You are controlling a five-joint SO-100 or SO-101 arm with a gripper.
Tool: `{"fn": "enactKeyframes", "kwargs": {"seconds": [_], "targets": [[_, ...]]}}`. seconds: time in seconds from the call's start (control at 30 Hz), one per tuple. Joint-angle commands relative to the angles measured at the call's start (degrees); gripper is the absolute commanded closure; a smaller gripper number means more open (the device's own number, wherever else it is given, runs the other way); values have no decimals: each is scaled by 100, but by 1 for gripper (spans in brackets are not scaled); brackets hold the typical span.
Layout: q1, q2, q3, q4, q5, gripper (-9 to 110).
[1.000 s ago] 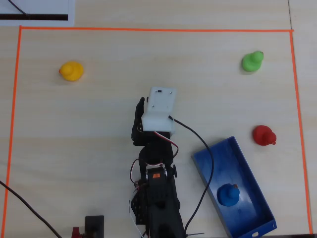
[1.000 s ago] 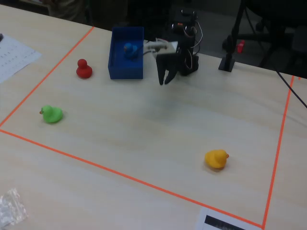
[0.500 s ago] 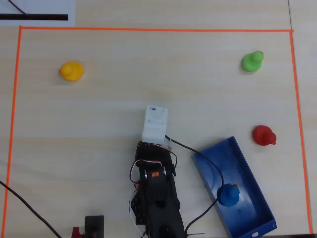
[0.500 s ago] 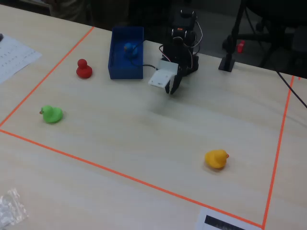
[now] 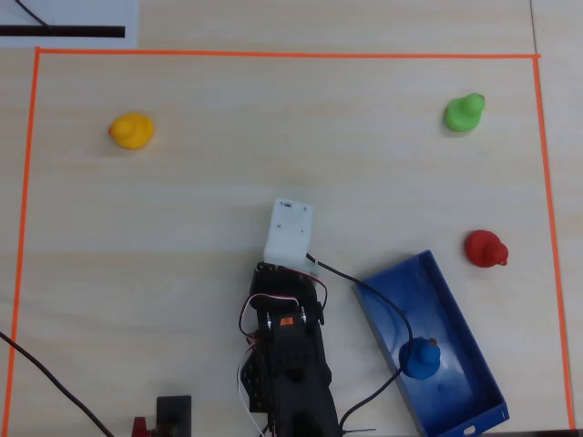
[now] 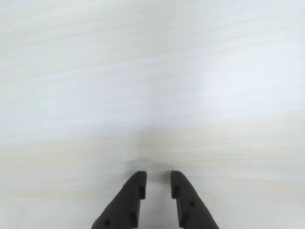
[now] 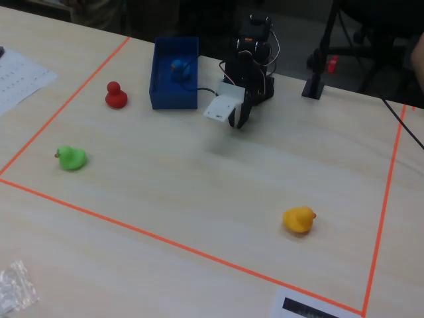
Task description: Grasp blue duck and put it into box.
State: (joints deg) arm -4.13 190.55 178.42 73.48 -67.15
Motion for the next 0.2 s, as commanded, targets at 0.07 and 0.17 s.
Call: {"fn": "enactKeyframes", "kwargs": {"seconds": [0.07,0.17], "targets": [[53,-88,-18,114,26,97],[53,-88,-18,114,26,97]]}}
